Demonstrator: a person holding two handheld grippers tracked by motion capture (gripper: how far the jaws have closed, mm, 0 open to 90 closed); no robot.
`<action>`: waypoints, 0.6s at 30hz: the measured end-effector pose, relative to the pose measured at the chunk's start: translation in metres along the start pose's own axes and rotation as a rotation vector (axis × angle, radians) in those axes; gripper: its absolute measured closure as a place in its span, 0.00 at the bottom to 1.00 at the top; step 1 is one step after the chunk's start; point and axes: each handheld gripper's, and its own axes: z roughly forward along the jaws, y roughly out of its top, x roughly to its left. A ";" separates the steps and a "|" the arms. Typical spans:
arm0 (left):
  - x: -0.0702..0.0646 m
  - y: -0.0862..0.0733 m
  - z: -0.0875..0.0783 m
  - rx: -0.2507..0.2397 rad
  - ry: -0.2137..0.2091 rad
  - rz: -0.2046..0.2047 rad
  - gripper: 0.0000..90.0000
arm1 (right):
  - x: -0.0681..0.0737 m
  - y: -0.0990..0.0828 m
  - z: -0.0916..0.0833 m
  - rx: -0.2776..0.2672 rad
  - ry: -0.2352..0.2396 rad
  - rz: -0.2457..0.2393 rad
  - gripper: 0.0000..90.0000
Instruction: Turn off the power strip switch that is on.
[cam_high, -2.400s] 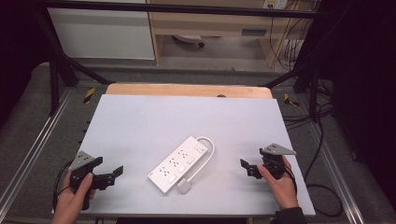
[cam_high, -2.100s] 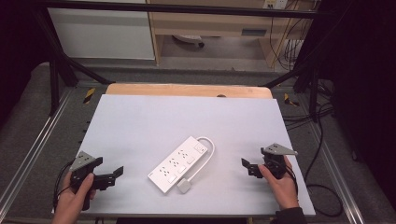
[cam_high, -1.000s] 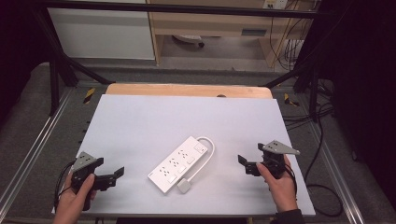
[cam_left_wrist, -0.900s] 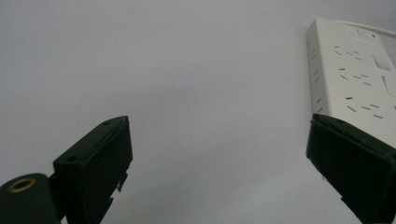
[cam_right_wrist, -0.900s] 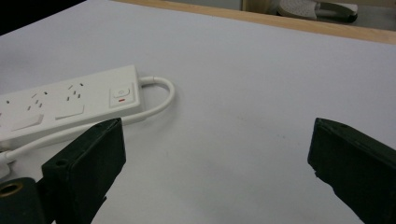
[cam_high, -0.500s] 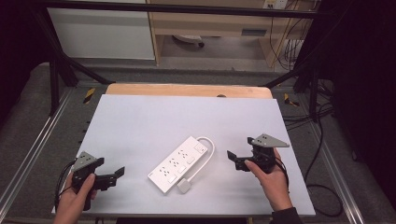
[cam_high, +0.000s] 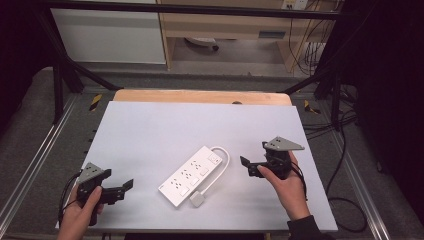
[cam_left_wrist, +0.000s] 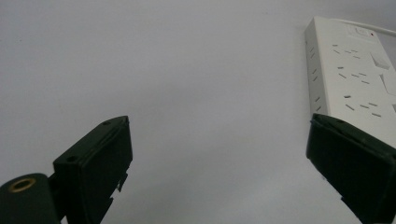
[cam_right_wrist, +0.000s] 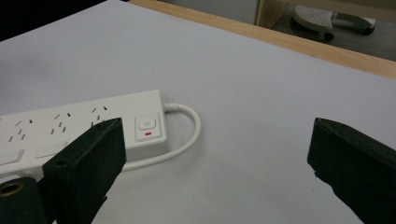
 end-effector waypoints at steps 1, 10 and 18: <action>0.000 0.000 0.000 -0.002 0.000 -0.001 0.08 | 0.001 0.001 0.001 0.000 0.000 -0.002 0.05; -0.001 0.000 0.001 -0.002 -0.003 -0.001 0.08 | 0.012 0.008 0.009 0.007 0.047 -0.023 0.10; -0.001 0.000 0.001 0.002 -0.004 0.004 0.08 | 0.021 0.014 0.015 -0.010 0.057 -0.047 0.26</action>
